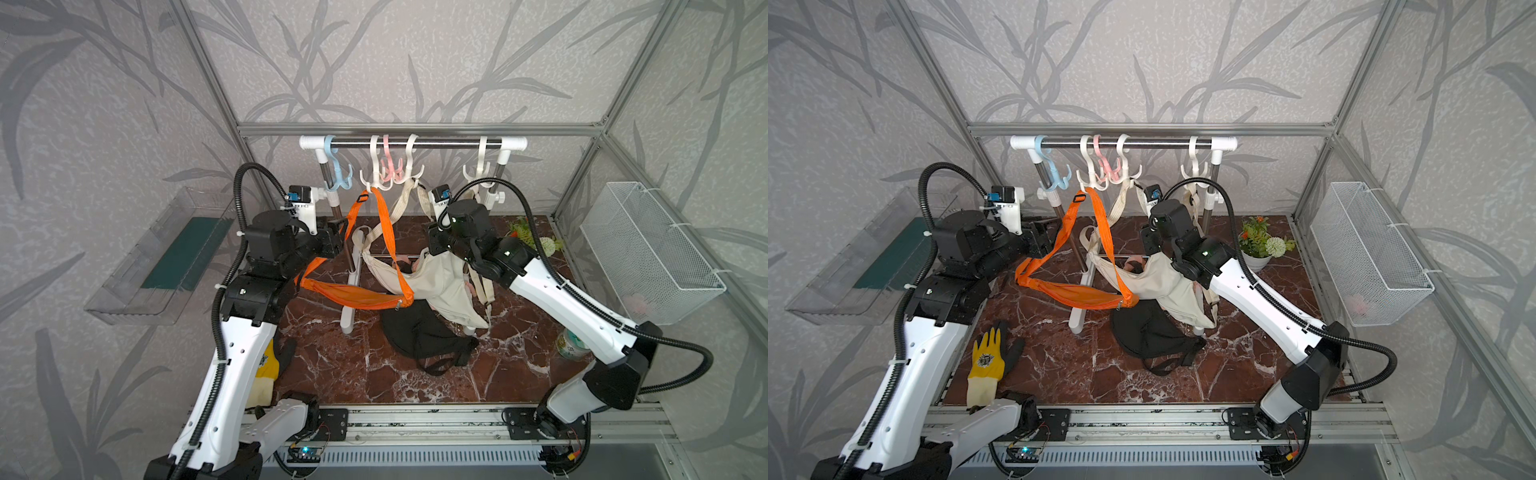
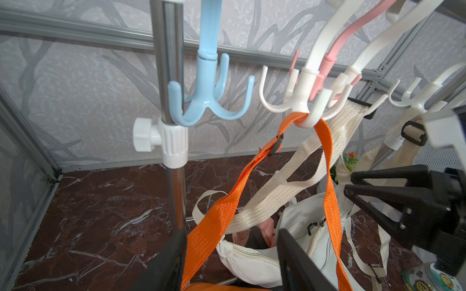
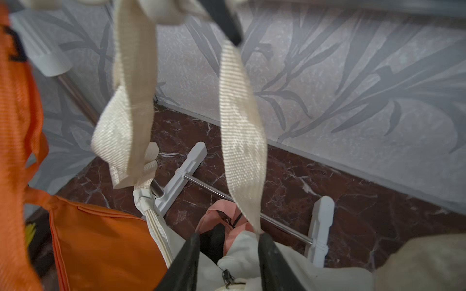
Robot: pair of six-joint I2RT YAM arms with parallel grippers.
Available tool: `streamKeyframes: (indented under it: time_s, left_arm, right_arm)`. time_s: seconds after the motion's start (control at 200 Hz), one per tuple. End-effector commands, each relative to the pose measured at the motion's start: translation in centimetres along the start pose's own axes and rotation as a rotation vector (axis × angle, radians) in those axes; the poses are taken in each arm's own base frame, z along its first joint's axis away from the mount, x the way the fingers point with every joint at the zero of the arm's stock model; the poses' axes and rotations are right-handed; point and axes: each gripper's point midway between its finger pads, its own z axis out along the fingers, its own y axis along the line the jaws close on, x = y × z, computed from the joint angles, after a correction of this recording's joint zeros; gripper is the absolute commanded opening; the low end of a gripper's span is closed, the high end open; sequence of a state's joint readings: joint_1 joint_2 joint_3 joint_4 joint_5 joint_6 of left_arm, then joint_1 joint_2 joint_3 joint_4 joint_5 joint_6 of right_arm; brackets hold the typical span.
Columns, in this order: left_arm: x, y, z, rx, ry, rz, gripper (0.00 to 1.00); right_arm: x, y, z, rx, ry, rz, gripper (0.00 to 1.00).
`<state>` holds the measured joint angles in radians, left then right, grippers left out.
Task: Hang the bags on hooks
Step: Adjust the bag at the hook.
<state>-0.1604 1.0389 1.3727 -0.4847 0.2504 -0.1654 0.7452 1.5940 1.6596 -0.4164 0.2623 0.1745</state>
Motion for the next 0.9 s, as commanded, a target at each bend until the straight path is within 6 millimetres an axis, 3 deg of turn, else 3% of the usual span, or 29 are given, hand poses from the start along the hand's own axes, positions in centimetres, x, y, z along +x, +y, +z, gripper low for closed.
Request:
streamKeyframes:
  time_s: [0.0,0.1,0.77,0.805,0.895]
  left_arm:
    - [-1.1,0.4,-0.7,-0.027,-0.06,0.03,0.6]
    - [-1.1,0.4,-0.9,-0.028,-0.068,0.037,0.61]
    - [-0.8,0.6,-0.4,-0.026,-0.083,0.049,0.61]
    - [-0.7,0.6,-0.5,-0.028,-0.082,0.051,0.61]
    - [-0.6,0.8,-0.5,-0.04,-0.089,0.055,0.61]
  right_arm:
    - [-2.2,-1.1,0.3,0.051,-0.067,-0.003,0.18]
    - [-2.4,-2.1,0.5,0.077,-0.067,-0.002,0.0]
    - [-1.0,-10.4,-3.2,0.239,-0.053,0.047,0.0]
    - [-1.0,-10.4,-3.4,0.23,-0.053,0.042,0.07]
    - [-1.3,-8.7,-4.1,0.13,-0.06,0.014,0.36]
